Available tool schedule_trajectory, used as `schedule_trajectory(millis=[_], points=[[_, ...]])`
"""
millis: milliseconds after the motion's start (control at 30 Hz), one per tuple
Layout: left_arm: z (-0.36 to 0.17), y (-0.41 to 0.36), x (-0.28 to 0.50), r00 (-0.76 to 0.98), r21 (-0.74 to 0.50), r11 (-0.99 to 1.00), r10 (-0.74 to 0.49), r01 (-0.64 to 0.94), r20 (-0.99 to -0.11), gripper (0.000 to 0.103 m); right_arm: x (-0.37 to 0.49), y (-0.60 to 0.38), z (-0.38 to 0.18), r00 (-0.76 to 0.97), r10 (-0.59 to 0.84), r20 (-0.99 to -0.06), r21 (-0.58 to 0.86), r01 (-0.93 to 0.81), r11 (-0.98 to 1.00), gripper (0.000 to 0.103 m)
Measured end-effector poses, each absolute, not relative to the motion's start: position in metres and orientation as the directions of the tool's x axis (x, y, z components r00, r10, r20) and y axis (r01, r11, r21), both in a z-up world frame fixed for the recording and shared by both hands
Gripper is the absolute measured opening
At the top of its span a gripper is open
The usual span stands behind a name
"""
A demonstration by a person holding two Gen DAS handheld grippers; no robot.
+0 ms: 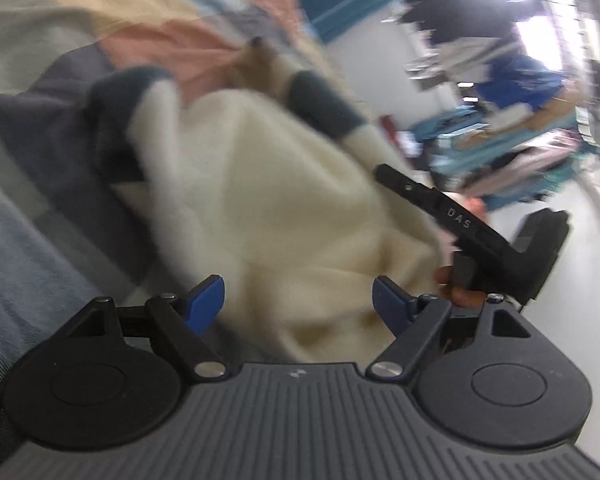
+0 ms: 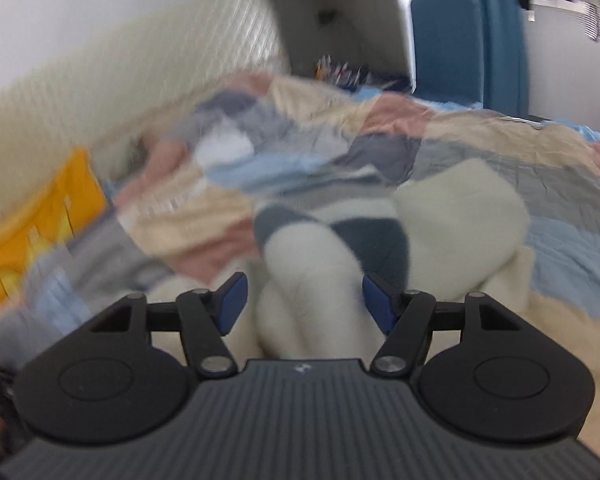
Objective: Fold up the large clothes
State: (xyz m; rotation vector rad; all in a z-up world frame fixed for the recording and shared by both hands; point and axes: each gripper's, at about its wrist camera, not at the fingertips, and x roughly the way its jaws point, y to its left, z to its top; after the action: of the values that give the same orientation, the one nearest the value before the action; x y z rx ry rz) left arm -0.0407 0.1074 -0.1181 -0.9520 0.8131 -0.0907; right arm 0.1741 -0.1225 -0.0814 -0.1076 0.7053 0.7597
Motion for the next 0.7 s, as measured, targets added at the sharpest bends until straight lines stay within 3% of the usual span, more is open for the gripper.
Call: schedule_trajectory(millis=[133,300,400,567,600,667,700], points=[[-0.129,0.11,-0.028,0.658,-0.702,0.584,-0.345,-0.408,-0.669,0.084,0.186,-0.113,-0.096,0.59,0.496,-0.637,0.013,-0.635,0.773,0.064],[-0.128,0.112,-0.014,0.635,-0.634,0.596,-0.252,-0.493,-0.73,0.084,0.208,-0.12,-0.107,0.59,0.504,-0.631,0.059,-0.611,0.789,0.064],[-0.131,0.118,-0.008,0.635,-0.622,0.565,-0.209,-0.542,-0.743,0.084,0.206,-0.112,-0.116,0.611,0.493,-0.619,-0.024,-0.643,0.765,0.06],[-0.149,0.129,-0.003,0.645,-0.617,0.536,-0.167,-0.576,-0.746,0.083,0.207,-0.117,-0.127,0.606,0.535,-0.589,-0.004,-0.664,0.747,0.041],[-0.15,0.13,-0.002,0.653,-0.62,0.53,-0.154,-0.578,-0.741,0.083,0.207,-0.118,-0.129,0.602,0.544,-0.585,0.009,-0.666,0.746,0.033],[-0.151,0.132,0.0,0.683,-0.627,0.528,-0.115,-0.573,-0.722,0.073,0.207,-0.122,-0.127,0.583,0.575,-0.574,0.036,-0.683,0.729,0.021],[-0.149,0.133,0.003,0.692,-0.628,0.537,-0.109,-0.564,-0.714,0.06,0.206,-0.125,-0.124,0.582,0.589,-0.561,0.048,-0.687,0.725,0.018]])
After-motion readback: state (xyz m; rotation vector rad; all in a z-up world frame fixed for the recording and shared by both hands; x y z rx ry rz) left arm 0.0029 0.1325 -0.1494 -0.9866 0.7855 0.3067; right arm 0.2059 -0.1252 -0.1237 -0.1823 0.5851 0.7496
